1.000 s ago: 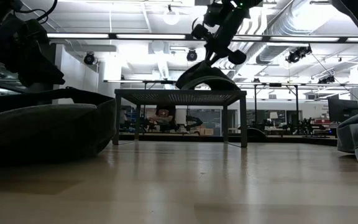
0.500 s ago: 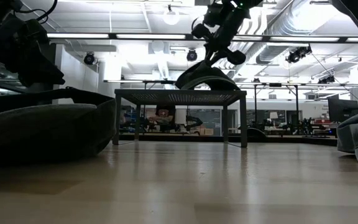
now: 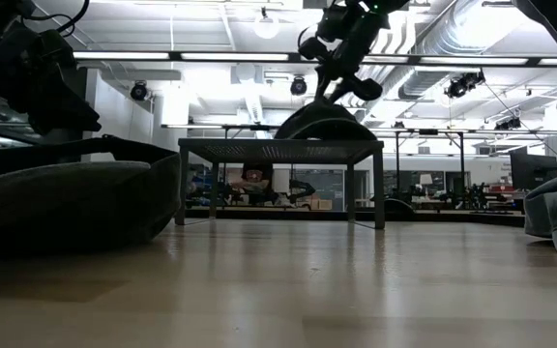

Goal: Pick & Place hat
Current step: Put the right black cap on the shelf, then put the right gray cap on the shelf

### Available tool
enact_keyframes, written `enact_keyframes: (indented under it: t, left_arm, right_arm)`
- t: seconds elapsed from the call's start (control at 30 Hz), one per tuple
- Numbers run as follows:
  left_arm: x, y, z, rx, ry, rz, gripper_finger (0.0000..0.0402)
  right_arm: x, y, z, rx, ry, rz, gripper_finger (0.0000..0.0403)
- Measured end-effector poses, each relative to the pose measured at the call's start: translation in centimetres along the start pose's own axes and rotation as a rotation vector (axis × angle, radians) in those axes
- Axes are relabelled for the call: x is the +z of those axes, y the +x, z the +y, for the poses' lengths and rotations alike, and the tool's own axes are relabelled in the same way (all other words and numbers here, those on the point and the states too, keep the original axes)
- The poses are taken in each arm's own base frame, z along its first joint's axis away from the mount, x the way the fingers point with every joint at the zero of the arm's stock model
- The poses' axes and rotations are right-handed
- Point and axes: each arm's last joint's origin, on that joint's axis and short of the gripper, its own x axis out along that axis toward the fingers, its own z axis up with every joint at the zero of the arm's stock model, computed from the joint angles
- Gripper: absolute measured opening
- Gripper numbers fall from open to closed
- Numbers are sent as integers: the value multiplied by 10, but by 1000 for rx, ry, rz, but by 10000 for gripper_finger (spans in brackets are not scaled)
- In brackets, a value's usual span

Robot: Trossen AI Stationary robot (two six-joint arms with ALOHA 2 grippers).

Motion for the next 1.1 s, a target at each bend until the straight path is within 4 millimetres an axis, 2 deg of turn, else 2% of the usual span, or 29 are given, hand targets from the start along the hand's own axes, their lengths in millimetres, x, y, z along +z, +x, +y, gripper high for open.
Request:
enact_keyframes:
  t: [0.3,0.47,0.77,0.97,1.1]
  left_arm:
    - [0,0,0,0,0,0,145]
    - [0,0,0,0,0,0,145]
    - [0,0,0,0,0,0,145]
    - [0,0,0,0,0,0,145]
    - [0,0,0,0,0,0,145]
  right_arm:
    - [1,0,1,13,-4,-1,189]
    - [2,-5,1,19,3,-11,222]
    - [0,-36,5,-38,-33,-27,230]
    - [-20,-68,15,-178,-87,1,229]
    - [-37,-80,17,-216,-104,8,229]
